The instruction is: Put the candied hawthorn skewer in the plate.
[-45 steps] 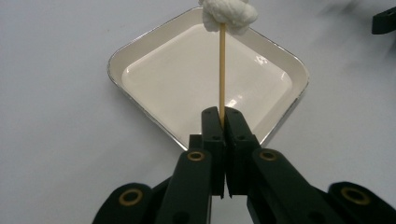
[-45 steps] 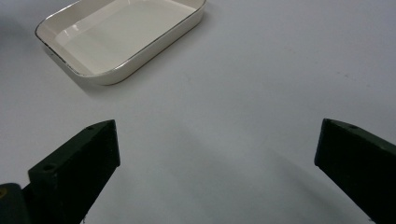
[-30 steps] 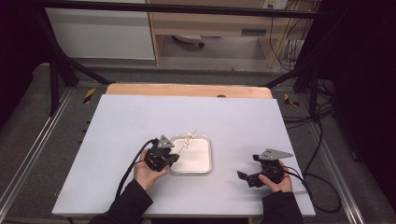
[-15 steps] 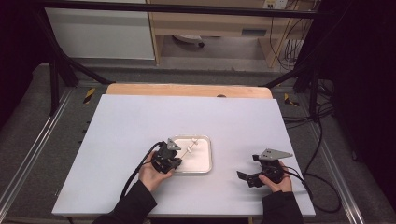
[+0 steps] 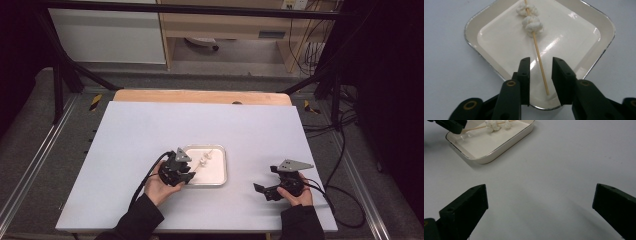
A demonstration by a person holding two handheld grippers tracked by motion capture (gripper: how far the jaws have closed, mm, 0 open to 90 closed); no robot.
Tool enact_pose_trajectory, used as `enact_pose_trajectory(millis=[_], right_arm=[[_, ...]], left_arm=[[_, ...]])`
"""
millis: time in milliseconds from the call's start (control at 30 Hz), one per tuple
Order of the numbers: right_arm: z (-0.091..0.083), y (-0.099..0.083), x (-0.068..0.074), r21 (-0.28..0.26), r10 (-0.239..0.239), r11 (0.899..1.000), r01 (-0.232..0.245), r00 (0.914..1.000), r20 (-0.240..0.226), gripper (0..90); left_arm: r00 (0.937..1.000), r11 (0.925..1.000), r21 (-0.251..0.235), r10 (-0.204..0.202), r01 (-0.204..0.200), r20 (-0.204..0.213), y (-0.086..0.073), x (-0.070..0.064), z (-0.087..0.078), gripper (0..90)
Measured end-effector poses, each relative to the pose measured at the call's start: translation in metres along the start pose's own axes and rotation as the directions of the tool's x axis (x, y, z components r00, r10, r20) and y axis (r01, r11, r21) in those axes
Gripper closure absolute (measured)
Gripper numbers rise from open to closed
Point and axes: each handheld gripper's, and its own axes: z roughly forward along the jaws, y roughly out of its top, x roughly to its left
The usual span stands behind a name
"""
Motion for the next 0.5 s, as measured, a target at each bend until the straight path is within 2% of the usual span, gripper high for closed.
enact_pose_trajectory(millis=[200,300,367,500], right_arm=[[-0.001,0.0,0.0,-0.001,0.007,1.0,-0.007,1.0,0.001,0.8],[-0.001,0.0,0.0,-0.001,0.009,1.0,-0.009,1.0,0.002,0.8],[-0.001,0.0,0.0,-0.002,0.006,1.0,-0.006,1.0,0.003,0.8],[-0.001,0.0,0.0,0.0,0.008,1.0,-0.008,1.0,0.004,0.7]], left_arm=[[0.9999,0.9989,-0.046,0.0,0.001,0.014,-0.005,0.01,-0.018,37.7],[0.9998,0.9975,-0.07,0.01,-0.009,0.02,-0.011,0.015,-0.024,29.3],[0.9998,0.9969,-0.077,0.02,-0.02,0.008,-0.016,0.018,-0.029,24.8],[0.9997,0.9961,-0.089,-0.004,0.006,0.023,-0.029,0.026,-0.035,20.8]])
